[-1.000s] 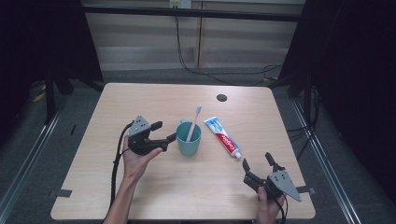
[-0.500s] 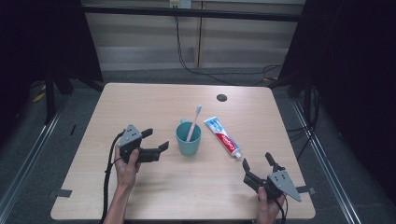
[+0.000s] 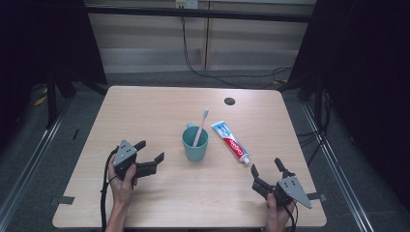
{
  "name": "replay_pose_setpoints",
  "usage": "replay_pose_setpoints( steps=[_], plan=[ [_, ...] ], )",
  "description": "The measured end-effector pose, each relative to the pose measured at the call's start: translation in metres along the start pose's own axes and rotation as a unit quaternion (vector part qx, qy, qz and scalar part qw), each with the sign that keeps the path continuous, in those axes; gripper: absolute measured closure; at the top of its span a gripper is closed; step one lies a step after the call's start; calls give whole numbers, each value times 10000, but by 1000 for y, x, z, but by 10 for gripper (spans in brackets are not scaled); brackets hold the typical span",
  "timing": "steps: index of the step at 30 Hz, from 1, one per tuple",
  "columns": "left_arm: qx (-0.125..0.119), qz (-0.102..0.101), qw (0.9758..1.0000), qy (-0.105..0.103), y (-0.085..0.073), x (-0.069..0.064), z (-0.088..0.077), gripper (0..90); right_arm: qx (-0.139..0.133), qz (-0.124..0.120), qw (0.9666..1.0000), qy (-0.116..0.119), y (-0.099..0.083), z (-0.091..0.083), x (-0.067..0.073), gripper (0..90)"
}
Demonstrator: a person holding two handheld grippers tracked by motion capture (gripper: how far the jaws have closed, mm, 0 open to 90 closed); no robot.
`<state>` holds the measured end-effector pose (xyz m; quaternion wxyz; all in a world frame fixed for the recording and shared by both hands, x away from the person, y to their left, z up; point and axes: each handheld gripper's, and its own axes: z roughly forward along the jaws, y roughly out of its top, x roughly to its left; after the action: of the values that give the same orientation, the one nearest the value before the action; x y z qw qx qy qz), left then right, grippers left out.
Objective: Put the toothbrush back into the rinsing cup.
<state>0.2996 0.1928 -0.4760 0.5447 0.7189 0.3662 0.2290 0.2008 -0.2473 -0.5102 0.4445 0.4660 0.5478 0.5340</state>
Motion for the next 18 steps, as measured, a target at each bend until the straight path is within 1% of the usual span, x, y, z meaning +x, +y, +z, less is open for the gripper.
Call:
replay_pose_setpoints(
  steps=[1, 2, 3, 4, 5, 7, 8, 9, 10, 11, 13, 14, 16, 17, 18],
  plan=[
    [-35, -19, 10000, 49, -2, 0, -1, 158, 3, 0, 10000, 2, 0, 0, 0, 145],
    [-42, -36, 10000, 31, -4, 0, -2, 158, 6, -1, 10000, 0, 0, 0, 0, 146],
    [-41, -102, 9999, -13, -7, 0, -2, 157, 7, -1, 10000, -1, 0, 0, 0, 145],
    [22, -81, 10000, -42, -8, 0, -2, 156, 5, -1, 10000, -2, 0, 0, 0, 145],
    [-15, -38, 10000, 4, -10, -1, -3, 157, 6, 14, 10000, -5, 0, 0, 0, 145],
    [-39, -34, 10000, 39, -11, -1, -4, 157, 1, 5, 10000, -4, 0, 0, 0, 145],
    [-31, -42, 10000, 28, -13, -2, -5, 158, 9, -1, 10000, 1, 0, 0, 0, 145],
    [-80, -103, 9999, 31, -17, -2, -7, 158, 3, 3, 10000, -4, 0, 0, 0, 145],
    [-12, -91, 10000, 6, -21, -3, -8, 157, 0, 17, 10000, -7, 0, 0, 0, 145],
    [-12, -91, 10000, 6, -21, -3, -8, 160, 0, 17, 10000, -7, 0, 0, 0, 145],
    [-47, -15, 10000, 59, -24, -7, -9, 158, 4, 0, 10000, -1, 0, 0, 0, 145],
    [-38, 1, 10000, 22, -27, -7, -10, 158, 9, 6, 10000, -1, 0, 0, 0, 145],
    [-80, -143, 9999, -48, -32, -7, -10, 159, -1, 18, 10000, -7, 0, 0, 0, 145],
    [8, -81, 10000, -21, -32, -8, -10, 158, -2, 9, 10000, -4, 0, 0, 0, 145],
    [8, 53, 9999, 136, -32, -11, -10, 158, 9, -2, 10000, 0, 0, 0, 0, 145]
  ],
)
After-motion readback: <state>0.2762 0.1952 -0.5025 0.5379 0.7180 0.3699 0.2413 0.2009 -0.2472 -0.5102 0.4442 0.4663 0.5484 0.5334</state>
